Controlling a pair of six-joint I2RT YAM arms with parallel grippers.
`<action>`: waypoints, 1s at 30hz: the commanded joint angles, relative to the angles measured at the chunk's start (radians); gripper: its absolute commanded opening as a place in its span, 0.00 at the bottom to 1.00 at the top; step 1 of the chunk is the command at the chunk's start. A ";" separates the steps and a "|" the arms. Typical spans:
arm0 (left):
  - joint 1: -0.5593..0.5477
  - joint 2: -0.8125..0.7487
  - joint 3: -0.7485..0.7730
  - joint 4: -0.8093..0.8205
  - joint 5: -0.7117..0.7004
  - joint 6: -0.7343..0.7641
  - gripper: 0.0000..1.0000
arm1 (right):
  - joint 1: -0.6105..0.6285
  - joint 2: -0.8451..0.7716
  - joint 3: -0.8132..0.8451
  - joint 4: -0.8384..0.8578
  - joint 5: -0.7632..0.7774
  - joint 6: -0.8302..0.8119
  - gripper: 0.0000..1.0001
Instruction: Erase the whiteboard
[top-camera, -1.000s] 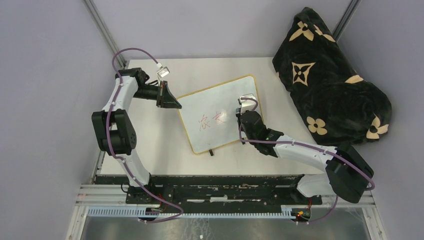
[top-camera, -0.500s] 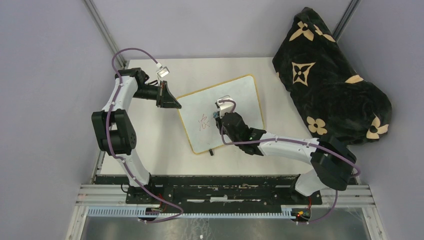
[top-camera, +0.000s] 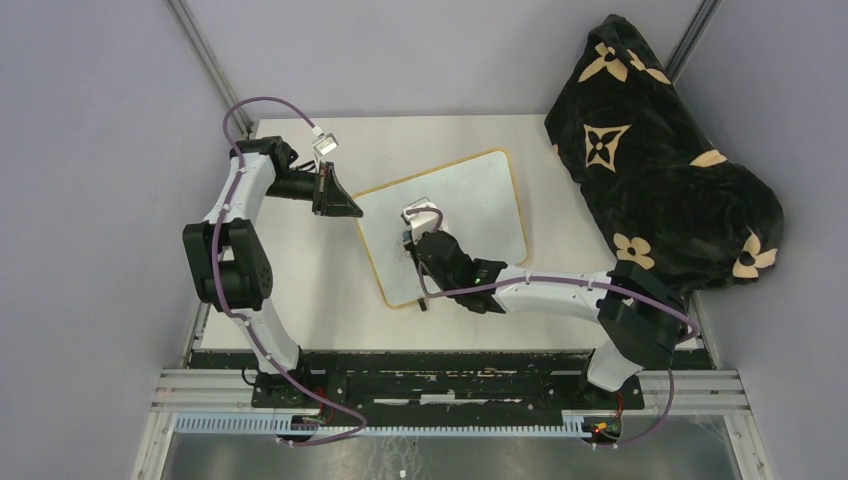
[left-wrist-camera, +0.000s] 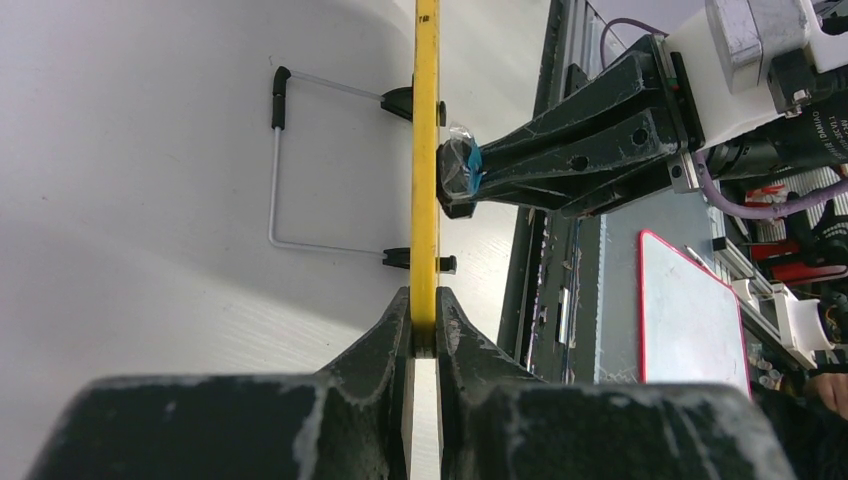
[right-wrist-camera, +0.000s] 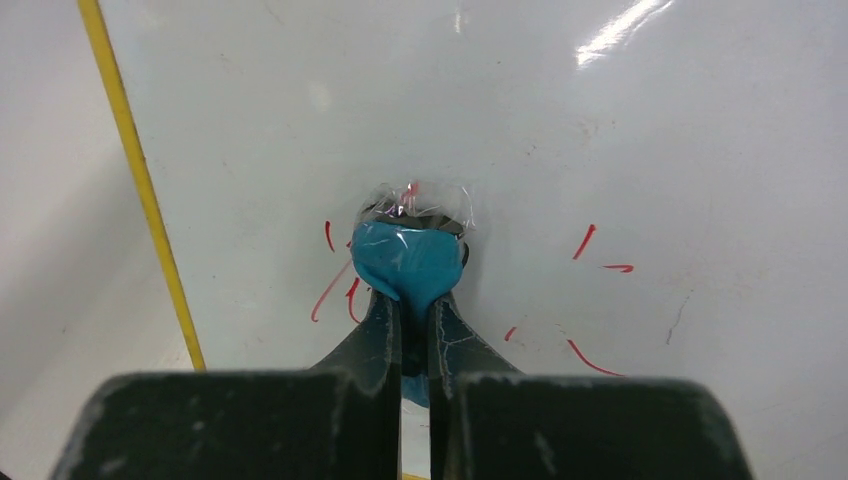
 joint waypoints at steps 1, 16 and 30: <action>-0.005 -0.021 -0.014 0.058 -0.051 0.029 0.03 | -0.029 -0.068 0.018 -0.007 0.108 -0.041 0.01; -0.005 -0.030 -0.015 0.057 -0.048 0.027 0.03 | -0.182 -0.159 -0.040 -0.038 0.027 -0.056 0.01; -0.005 -0.033 -0.024 0.058 -0.048 0.027 0.03 | -0.047 -0.029 0.038 0.011 -0.052 -0.023 0.01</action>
